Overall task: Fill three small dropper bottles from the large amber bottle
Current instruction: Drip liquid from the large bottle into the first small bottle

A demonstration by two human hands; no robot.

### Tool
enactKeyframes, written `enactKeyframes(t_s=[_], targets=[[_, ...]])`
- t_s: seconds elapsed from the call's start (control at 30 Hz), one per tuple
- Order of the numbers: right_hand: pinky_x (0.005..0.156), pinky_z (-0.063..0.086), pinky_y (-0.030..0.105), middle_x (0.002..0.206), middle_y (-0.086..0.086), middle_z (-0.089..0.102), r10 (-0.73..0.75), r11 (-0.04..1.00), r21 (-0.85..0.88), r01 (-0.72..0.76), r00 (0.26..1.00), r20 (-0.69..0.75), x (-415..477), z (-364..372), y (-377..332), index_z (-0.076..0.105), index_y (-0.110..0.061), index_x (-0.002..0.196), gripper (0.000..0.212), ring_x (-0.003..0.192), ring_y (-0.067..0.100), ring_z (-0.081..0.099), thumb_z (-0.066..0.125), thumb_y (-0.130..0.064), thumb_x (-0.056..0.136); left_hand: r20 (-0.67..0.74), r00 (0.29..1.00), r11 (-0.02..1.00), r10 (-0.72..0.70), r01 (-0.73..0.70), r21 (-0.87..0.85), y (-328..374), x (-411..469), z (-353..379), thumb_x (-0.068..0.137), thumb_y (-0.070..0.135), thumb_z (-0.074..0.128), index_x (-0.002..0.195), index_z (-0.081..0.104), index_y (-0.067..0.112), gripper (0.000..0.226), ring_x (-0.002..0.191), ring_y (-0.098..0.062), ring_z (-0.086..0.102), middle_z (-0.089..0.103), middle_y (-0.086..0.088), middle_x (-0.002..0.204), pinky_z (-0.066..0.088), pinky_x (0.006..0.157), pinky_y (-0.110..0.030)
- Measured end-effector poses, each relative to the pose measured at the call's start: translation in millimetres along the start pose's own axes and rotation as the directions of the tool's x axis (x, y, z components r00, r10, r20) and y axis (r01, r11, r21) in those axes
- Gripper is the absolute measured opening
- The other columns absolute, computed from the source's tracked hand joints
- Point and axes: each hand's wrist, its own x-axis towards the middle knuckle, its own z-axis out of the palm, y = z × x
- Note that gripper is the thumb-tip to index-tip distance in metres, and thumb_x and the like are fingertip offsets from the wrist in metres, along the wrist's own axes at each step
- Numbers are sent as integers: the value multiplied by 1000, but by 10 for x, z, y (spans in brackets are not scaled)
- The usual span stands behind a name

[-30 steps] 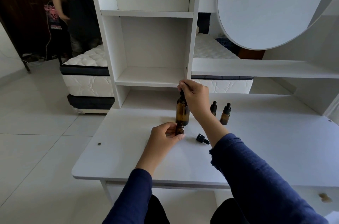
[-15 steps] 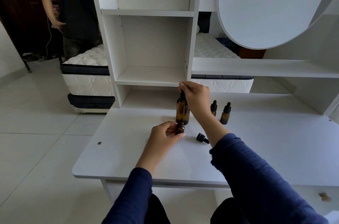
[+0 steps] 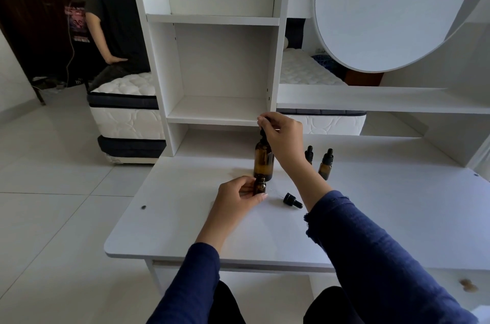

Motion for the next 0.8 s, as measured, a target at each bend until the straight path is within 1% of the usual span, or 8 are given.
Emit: enactKeyframes(t_s=[0.1,0.27,0.33,0.43,0.5,0.6,0.67,0.8], targets=[[70,56,40,75,12,69,-41,999,7,41,999,-13,50,-28,-86,69,-8,92,15,71,25,65,58,-18,90,-2,1000,999,27,-27,45,-16,13,-1,75,12,77,96,68,16,23,80,4,66,72,7,88,48,75,-7],[61,51,34,66,16,65,-125,991,34,128,990,-68,149,-106,-277,68,-6,85,16,63,30,62,58,-17,90,-14,999,996,45,-43,82,-45,26,1,74,14,78,95,68,17,24,82,1,67,72,5,89,50,77,-9],[62,51,33,67,16,65,-151,985,67,158,984,-96,169,-143,-349,69,-5,86,15,64,30,63,59,-15,90,-14,999,996,47,-45,79,-43,28,1,74,13,78,96,68,15,24,82,0,67,72,3,89,49,77,-8],[64,53,26,69,10,66,-174,975,112,191,974,-145,180,-192,-441,70,-6,88,13,67,25,65,60,-14,89,-7,999,996,52,-51,66,-29,22,4,74,10,77,96,69,13,23,80,3,66,72,3,89,48,75,-6],[65,54,24,71,7,66,-189,967,136,216,964,-185,184,-229,-492,70,-7,89,12,68,22,65,60,-14,89,-5,998,996,56,-56,66,-32,21,2,74,11,77,95,68,15,23,80,3,66,72,4,89,48,77,-6],[66,56,28,74,11,67,-221,949,168,266,944,-246,163,-291,-543,69,-8,89,13,67,21,64,58,-15,90,-4,998,995,60,-59,75,-45,25,1,74,13,78,94,68,18,23,82,1,67,72,6,89,49,79,-9],[66,56,31,75,13,67,-218,942,194,274,939,-266,119,-312,-552,69,-8,89,14,68,21,64,58,-16,90,-8,998,996,55,-55,72,-54,30,4,74,13,78,93,68,20,23,82,1,67,72,7,88,50,79,-10],[62,55,41,69,14,64,-209,935,232,267,946,-246,-32,-290,-482,68,-5,82,18,65,26,61,56,-16,91,-10,998,994,64,-63,85,-58,33,6,74,11,78,93,68,19,23,78,7,65,71,9,86,47,75,-5]])
